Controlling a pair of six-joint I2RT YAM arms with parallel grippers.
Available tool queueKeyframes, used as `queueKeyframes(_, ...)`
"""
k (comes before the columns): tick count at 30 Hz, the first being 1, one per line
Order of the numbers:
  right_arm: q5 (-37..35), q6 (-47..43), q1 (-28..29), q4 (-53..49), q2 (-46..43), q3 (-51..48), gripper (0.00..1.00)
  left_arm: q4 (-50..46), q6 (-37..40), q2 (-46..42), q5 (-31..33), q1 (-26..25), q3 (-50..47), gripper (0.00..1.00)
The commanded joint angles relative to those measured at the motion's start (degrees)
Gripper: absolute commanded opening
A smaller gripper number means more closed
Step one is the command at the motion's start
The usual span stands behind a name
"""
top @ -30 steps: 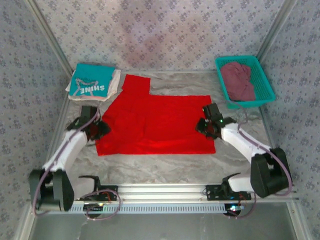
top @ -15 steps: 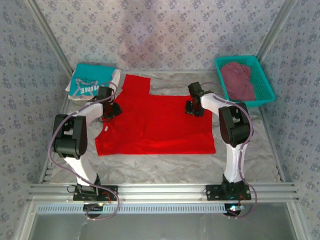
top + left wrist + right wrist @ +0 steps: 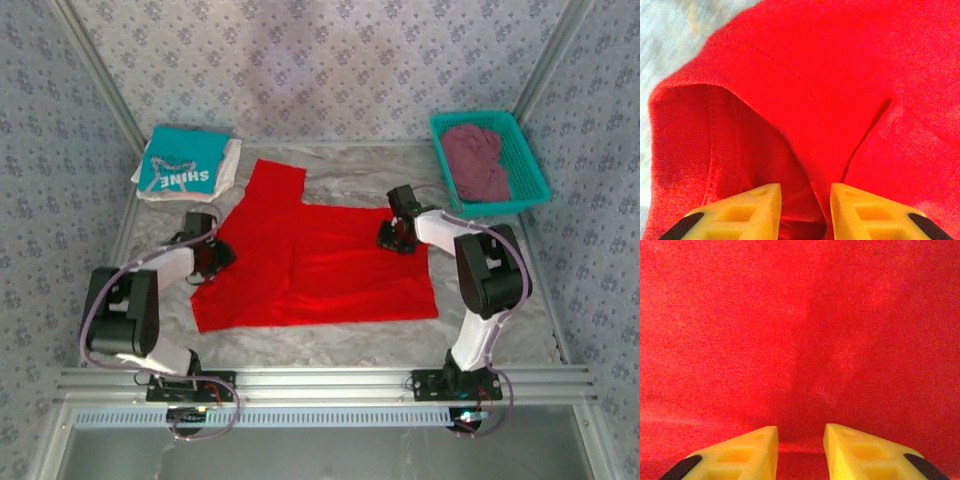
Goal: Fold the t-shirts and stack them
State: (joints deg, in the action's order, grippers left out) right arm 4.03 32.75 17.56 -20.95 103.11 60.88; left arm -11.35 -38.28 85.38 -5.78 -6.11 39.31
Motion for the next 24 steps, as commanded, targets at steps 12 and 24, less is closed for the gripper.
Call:
queueKeyframes(12, -0.6, 0.0, -1.7, -2.5, -7.7, 6.9, 0.37, -13.9, 12.8, 6.4, 1.8, -2.6, 31.6, 0.43)
queueKeyframes(24, -3.6, -6.7, -3.6, 1.9, -7.6, 8.7, 0.52, -40.9, 21.9, 54.5, 12.2, -7.6, 100.3, 0.49)
